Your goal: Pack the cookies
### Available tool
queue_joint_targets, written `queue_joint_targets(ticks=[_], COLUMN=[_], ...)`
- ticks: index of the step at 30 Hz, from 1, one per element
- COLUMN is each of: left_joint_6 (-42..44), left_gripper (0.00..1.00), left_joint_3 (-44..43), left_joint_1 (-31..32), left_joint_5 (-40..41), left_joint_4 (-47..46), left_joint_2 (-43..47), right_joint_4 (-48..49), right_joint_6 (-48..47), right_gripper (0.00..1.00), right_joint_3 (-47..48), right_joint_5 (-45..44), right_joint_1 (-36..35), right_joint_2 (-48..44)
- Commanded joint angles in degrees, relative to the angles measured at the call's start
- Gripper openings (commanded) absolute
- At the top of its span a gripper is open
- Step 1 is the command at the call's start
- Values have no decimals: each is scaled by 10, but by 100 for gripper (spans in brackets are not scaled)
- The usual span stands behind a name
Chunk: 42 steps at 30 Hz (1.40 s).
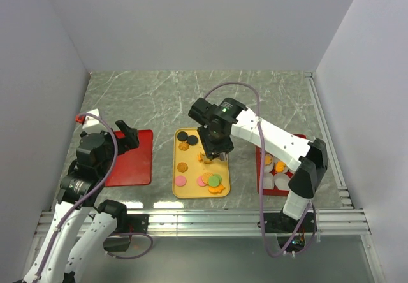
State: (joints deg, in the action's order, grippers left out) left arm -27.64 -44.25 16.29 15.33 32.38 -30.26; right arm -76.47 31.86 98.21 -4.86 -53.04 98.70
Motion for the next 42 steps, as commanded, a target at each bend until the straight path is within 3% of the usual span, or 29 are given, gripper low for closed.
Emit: queue_joint_targets(ticks=[1, 11, 25, 42], left_joint_6=[10, 13, 13, 13], left_gripper=[99, 99, 99, 99], left_joint_3=[-1, 0, 0, 0], left_joint_1=[-12, -19, -20, -20], left_joint_5=[0, -2, -6, -8], left_joint_4=[-19, -20, -21, -21], left_joint_2=[9, 9, 7, 4], right_joint_4=[-13, -14, -61, -62], right_joint_6=[-12, -18, -10, 8], right_gripper=[54, 54, 42, 41], right_joint_3=[24, 37, 81, 80], right_joint_5=[-1, 7, -36, -38], right_joint_1=[-11, -25, -23, 6], right_joint_2=[14, 44, 45, -18])
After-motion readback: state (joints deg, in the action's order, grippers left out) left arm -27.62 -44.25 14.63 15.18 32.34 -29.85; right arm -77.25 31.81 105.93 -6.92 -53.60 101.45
